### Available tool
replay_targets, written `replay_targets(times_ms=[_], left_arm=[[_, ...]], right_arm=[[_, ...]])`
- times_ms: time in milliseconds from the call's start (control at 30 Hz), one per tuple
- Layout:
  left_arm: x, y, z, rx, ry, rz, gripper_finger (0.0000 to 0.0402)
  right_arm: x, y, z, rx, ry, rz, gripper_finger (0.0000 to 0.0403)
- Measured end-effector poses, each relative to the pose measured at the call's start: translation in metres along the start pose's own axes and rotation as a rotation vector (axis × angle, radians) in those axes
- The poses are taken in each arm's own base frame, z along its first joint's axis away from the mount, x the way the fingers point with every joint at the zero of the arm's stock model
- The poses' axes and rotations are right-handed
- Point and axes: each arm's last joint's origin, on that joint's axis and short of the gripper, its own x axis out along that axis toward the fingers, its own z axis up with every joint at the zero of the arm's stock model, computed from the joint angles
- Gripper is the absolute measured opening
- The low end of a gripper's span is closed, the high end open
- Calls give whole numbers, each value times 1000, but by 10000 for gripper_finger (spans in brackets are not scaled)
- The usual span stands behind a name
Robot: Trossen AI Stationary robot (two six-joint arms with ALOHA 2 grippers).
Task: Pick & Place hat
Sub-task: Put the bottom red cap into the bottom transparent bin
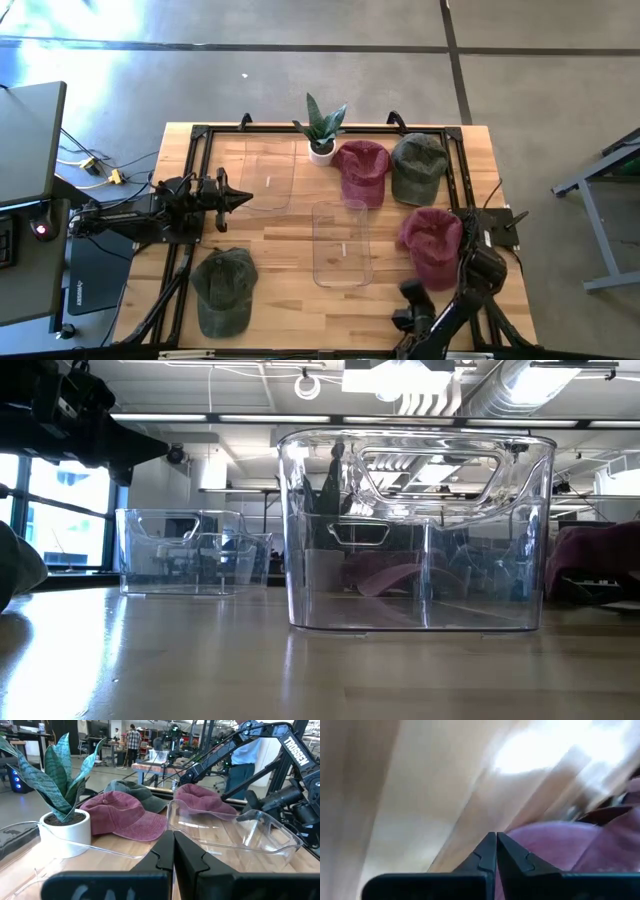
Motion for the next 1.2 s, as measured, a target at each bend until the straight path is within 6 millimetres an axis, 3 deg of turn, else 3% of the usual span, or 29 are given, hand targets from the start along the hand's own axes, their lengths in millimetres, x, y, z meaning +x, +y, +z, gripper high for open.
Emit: replay_targets(times_ms=[167, 300, 433, 600, 767, 900, 1033, 1200], left_arm=[[0, 0, 0, -4, 0, 0, 0], [0, 0, 0, -10, 1, 0, 0], [0, 0, 0, -10, 1, 0, 0], [0, -1, 0, -11, 4, -26, 0], [0, -1, 0, -10, 5, -39, 0], [0, -1, 0, -10, 5, -39, 0], [0, -1, 0, -10, 5, -39, 0], [0, -1, 0, -10, 5, -40, 0]], right_arm=[[-23, -14, 15, 126, -118, 10, 5], [-55, -34, 16, 301, -152, 182, 10], [-85, -57, -7, 544, -69, 430, 13], [-97, -74, -47, 667, -16, 533, 27], [-87, -72, -74, 685, 8, 513, 100], [-66, -58, -86, 701, 8, 418, 180], [-41, -41, -89, 517, 37, 394, 245], [-12, -36, -91, 442, 60, 289, 274]])
